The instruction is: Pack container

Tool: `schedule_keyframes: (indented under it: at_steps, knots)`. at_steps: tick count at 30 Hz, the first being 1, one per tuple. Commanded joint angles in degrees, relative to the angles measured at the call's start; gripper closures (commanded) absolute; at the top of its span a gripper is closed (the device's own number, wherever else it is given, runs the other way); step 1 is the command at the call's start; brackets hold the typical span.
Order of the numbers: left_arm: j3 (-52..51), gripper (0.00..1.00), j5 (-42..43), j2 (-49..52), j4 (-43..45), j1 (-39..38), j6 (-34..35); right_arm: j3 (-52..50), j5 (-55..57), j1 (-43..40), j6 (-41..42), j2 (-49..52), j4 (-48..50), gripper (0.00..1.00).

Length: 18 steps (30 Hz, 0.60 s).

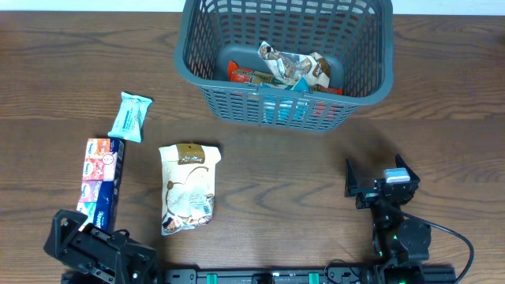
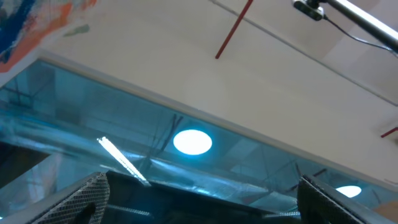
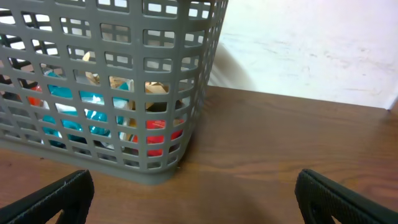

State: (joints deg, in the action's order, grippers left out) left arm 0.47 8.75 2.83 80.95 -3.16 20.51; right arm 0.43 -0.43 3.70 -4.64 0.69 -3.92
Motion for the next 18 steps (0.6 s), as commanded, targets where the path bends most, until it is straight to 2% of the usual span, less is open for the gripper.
schedule_keyframes:
  at_steps: [1,8,18]
  knots:
    - [0.8,0.05,1.9,-0.7,0.5,0.1,-1.2,-0.1,0.0,-0.3,-0.6,-0.3,-0.2,0.01]
    - [0.8,0.05,3.0,-0.7,0.5,0.1,-1.3,-0.1,0.0,-0.3,-0.6,-0.3,-0.2,0.01]
    - [0.8,0.05,3.3,-0.7,1.8,0.1,-4.8,-0.1,0.0,-0.3,-0.6,-0.3,-0.2,0.01]
